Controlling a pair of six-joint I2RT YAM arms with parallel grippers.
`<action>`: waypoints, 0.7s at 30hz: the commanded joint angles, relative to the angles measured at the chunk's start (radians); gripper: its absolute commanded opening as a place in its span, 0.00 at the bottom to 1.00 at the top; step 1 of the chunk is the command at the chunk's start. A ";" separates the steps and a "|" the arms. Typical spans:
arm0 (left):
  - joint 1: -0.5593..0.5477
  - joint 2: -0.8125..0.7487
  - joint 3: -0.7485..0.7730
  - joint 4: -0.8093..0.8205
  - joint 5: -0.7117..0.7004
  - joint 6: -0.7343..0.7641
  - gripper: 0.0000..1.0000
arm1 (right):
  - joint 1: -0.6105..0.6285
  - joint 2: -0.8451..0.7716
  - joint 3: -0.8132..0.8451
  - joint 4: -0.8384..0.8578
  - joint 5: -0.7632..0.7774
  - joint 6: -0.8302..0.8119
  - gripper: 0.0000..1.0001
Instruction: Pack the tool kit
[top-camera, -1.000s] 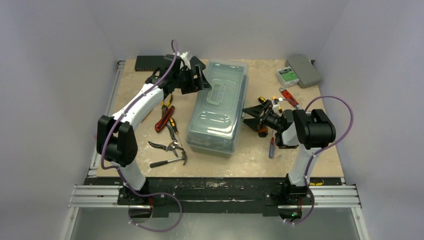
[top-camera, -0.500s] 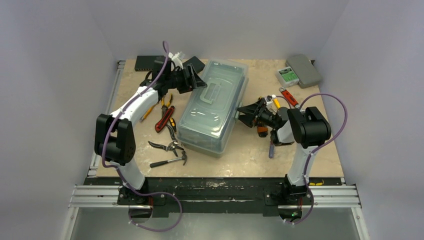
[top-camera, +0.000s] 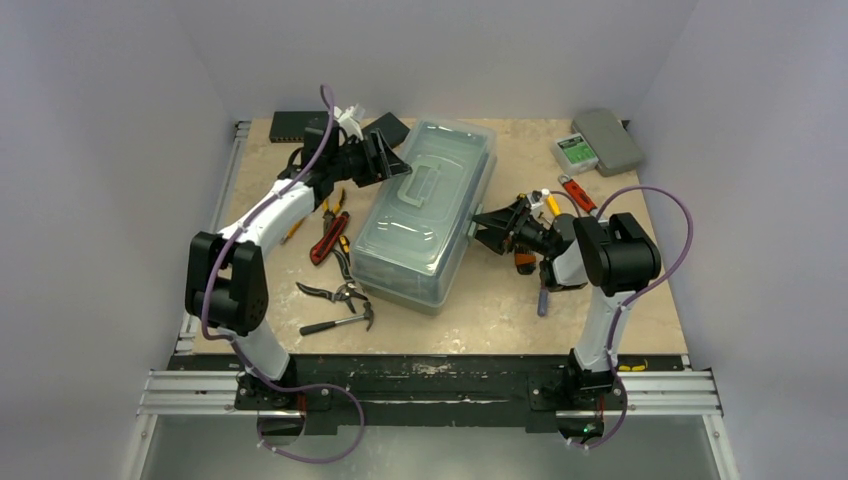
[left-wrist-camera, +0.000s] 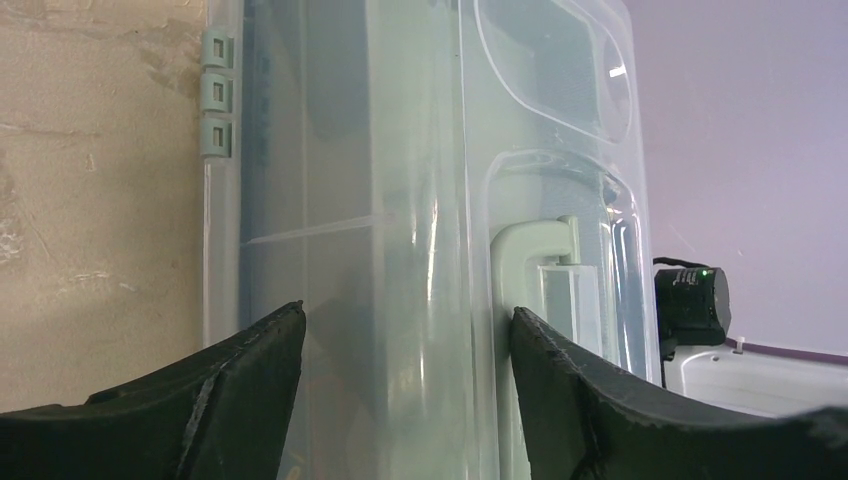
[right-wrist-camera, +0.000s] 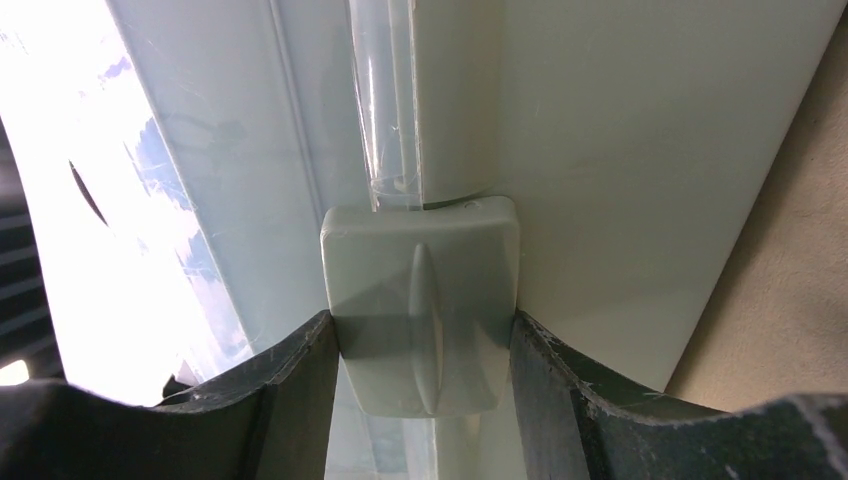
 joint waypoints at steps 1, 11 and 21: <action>-0.020 0.041 -0.073 -0.158 -0.056 0.024 0.69 | 0.016 -0.062 0.044 -0.032 0.003 -0.044 0.13; -0.020 0.037 -0.078 -0.162 -0.057 0.031 0.67 | 0.008 -0.266 0.104 -0.751 0.145 -0.490 0.03; -0.019 0.034 -0.084 -0.164 -0.062 0.034 0.66 | 0.008 -0.338 0.155 -1.008 0.213 -0.610 0.15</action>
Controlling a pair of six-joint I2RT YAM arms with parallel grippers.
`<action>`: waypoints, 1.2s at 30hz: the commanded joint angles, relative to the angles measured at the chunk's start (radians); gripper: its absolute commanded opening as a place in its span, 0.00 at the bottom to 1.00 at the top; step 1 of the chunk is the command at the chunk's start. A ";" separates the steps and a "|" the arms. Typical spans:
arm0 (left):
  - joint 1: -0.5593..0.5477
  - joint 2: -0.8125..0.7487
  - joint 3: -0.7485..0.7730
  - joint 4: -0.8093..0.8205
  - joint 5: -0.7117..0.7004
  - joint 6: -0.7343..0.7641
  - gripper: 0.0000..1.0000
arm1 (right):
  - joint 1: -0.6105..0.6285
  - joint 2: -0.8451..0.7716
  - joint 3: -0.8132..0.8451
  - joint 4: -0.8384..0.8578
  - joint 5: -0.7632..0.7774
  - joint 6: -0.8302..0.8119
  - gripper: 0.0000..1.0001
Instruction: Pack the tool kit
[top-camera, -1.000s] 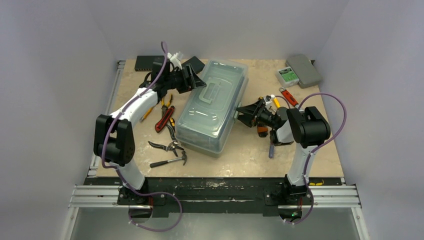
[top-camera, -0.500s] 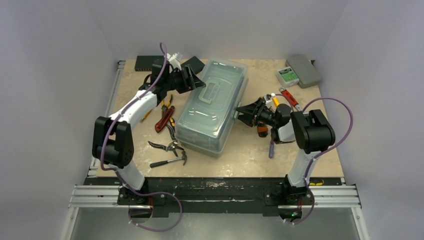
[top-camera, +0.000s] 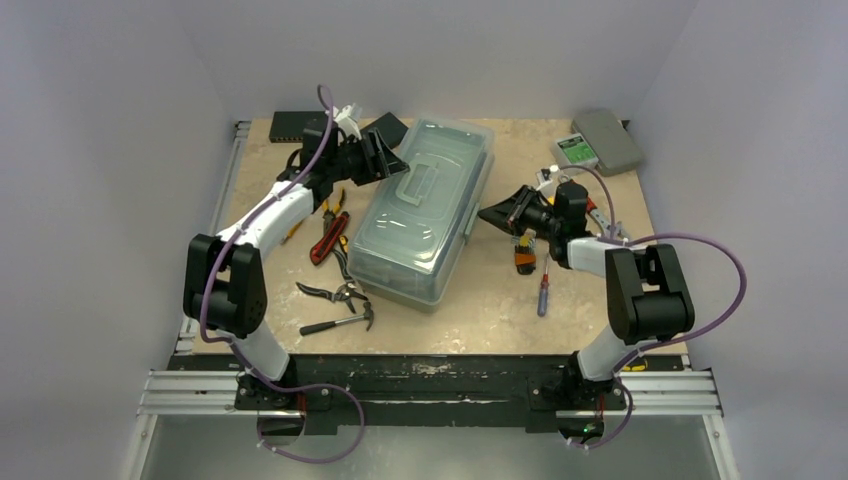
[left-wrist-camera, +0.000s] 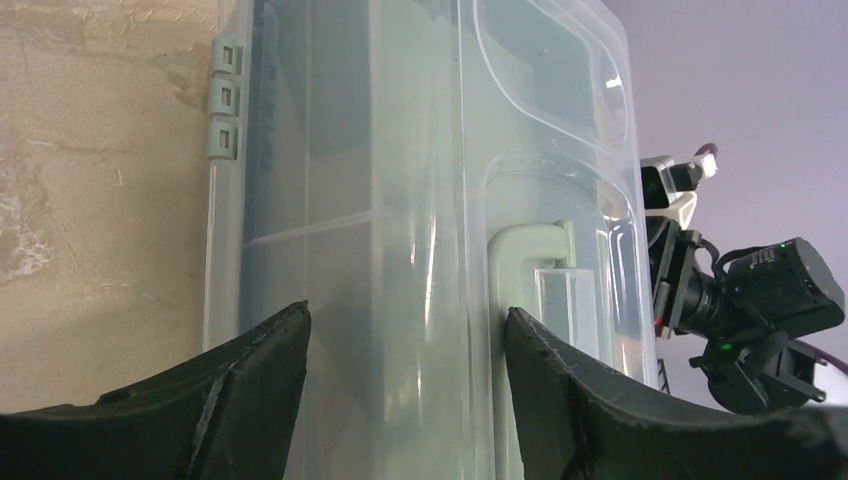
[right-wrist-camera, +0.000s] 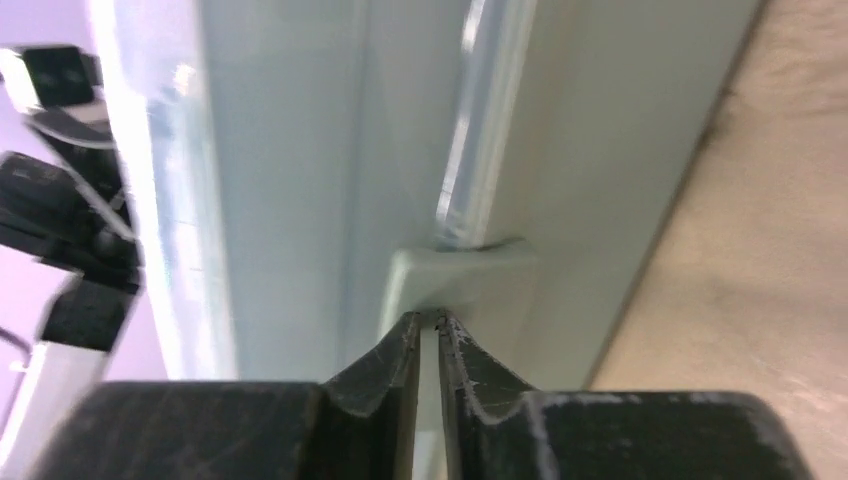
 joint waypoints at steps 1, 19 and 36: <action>-0.019 0.052 -0.061 -0.189 -0.025 0.031 0.66 | 0.020 0.015 0.003 -0.162 0.080 -0.094 0.34; -0.023 -0.115 0.095 -0.425 -0.281 0.144 1.00 | 0.021 -0.068 -0.017 -0.116 0.033 -0.168 0.99; 0.018 -0.273 -0.014 -0.366 -0.249 0.181 1.00 | 0.023 -0.432 -0.205 -0.045 0.279 -0.310 0.99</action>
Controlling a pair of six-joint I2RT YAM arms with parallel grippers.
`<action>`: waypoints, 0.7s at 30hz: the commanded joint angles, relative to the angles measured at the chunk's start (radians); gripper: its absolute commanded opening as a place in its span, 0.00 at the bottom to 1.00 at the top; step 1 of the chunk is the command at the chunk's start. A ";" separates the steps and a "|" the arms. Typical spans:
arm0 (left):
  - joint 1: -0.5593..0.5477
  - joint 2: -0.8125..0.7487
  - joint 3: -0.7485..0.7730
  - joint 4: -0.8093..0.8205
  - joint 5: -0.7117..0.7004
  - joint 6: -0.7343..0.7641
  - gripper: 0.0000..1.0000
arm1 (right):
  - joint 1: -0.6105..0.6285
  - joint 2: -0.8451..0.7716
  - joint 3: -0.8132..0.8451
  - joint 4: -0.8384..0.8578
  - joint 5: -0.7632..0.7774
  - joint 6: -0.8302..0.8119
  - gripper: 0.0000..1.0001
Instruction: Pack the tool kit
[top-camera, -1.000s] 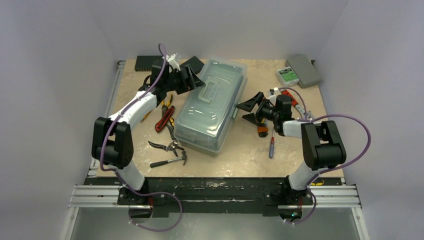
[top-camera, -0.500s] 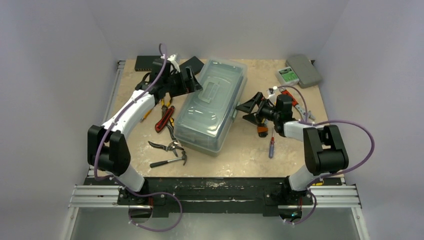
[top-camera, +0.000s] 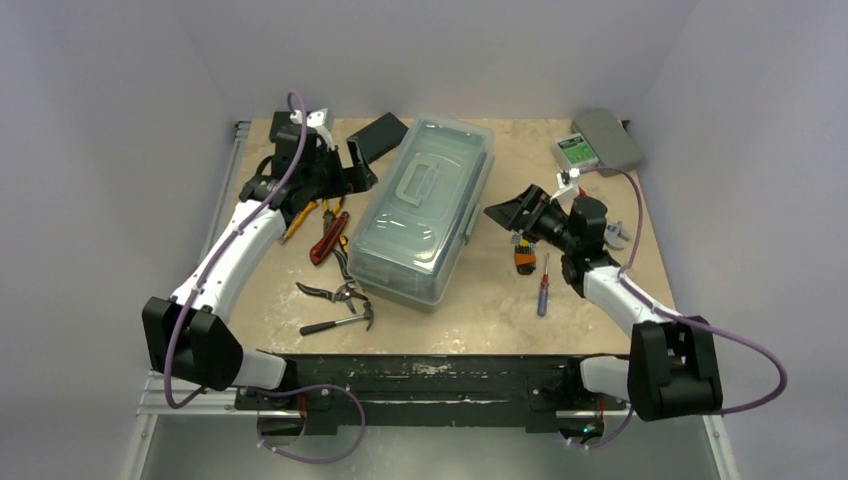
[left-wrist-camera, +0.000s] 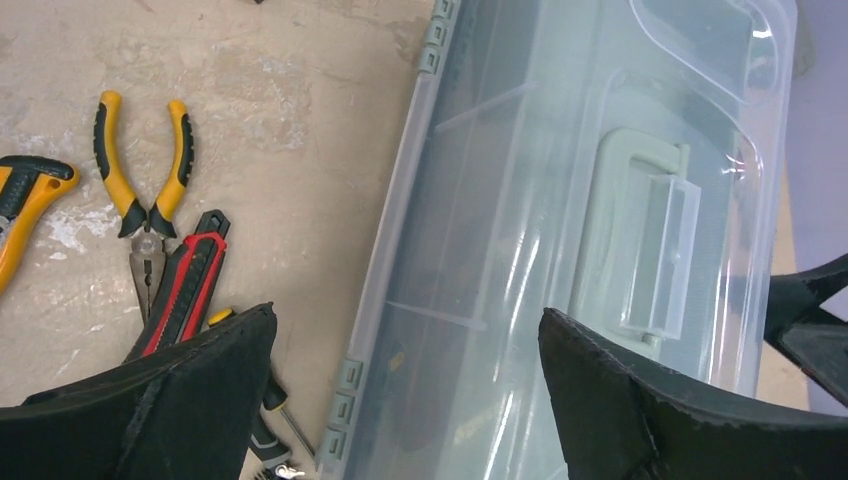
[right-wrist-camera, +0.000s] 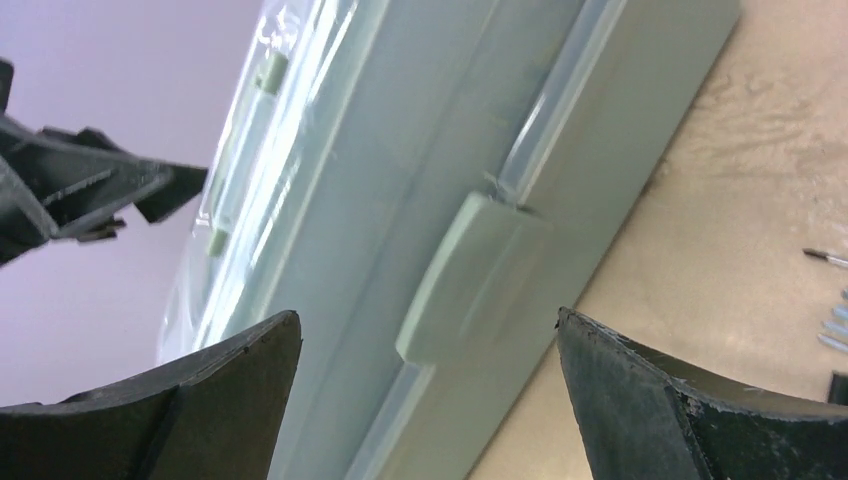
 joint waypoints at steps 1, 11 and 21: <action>0.033 0.042 -0.010 0.063 0.182 0.040 1.00 | 0.005 -0.088 -0.135 0.188 0.087 -0.031 0.99; 0.019 0.152 0.050 -0.066 0.220 0.080 1.00 | 0.006 -0.002 -0.080 0.144 -0.123 -0.052 0.99; 0.020 0.229 0.069 0.056 0.425 0.015 1.00 | 0.007 0.015 -0.090 0.111 -0.118 -0.069 0.99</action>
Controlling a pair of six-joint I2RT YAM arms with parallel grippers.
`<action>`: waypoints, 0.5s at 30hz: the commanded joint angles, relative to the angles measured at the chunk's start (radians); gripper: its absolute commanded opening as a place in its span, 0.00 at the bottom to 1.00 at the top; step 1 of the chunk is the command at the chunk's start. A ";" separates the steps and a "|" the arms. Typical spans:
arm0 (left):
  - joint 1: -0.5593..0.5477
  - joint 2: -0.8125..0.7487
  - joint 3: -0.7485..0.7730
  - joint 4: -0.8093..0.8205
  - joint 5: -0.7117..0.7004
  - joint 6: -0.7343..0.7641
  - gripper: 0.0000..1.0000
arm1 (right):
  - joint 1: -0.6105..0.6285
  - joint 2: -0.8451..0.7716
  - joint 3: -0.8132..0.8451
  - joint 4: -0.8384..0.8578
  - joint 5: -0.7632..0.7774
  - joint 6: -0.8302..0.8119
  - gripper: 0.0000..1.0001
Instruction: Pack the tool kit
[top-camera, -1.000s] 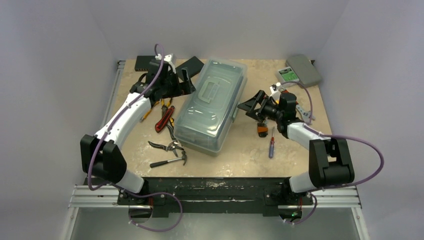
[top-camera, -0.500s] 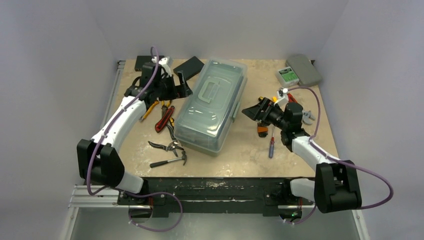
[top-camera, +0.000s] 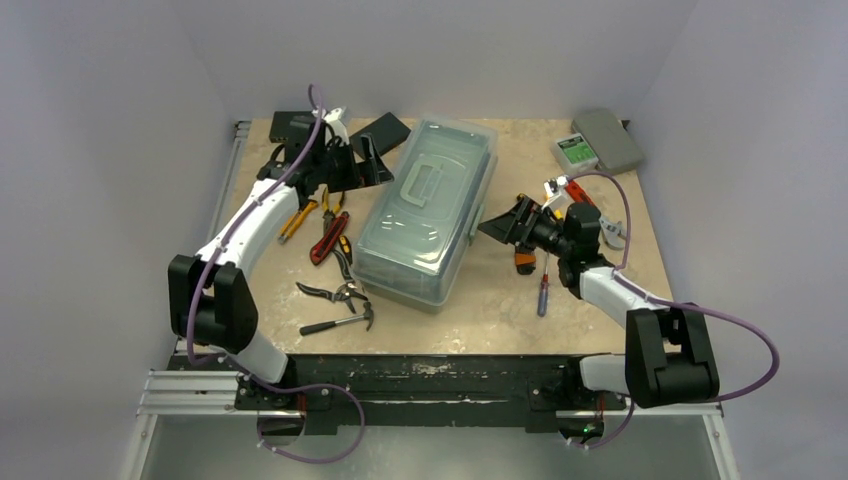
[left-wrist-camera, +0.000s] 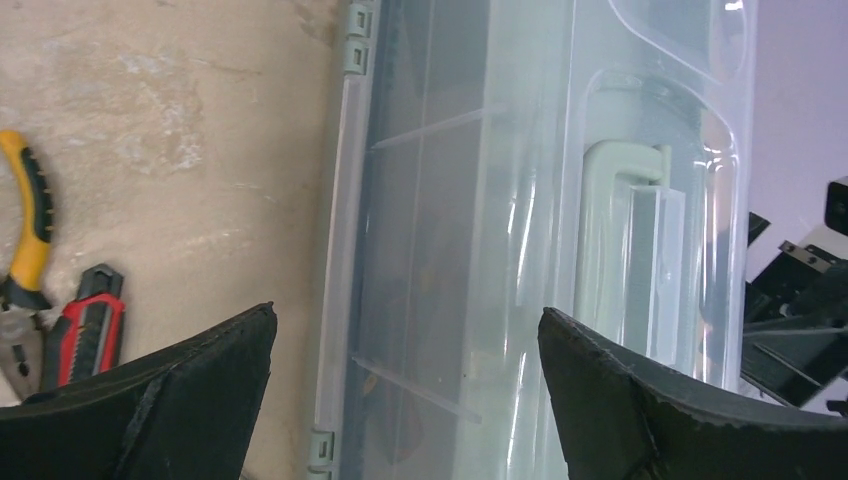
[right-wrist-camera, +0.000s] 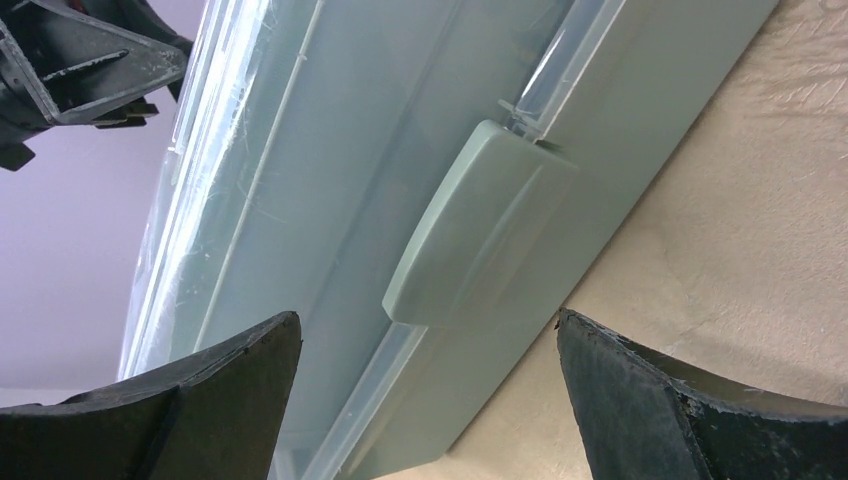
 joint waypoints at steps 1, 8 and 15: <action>-0.032 0.045 0.020 -0.022 0.175 -0.011 0.99 | 0.005 -0.014 -0.002 0.021 -0.009 -0.015 0.99; -0.070 0.122 0.051 -0.084 0.183 0.003 0.99 | 0.005 -0.009 0.000 -0.015 0.013 -0.028 0.99; -0.115 0.093 0.097 -0.180 -0.005 0.031 1.00 | 0.005 0.042 0.035 -0.154 0.078 -0.065 0.99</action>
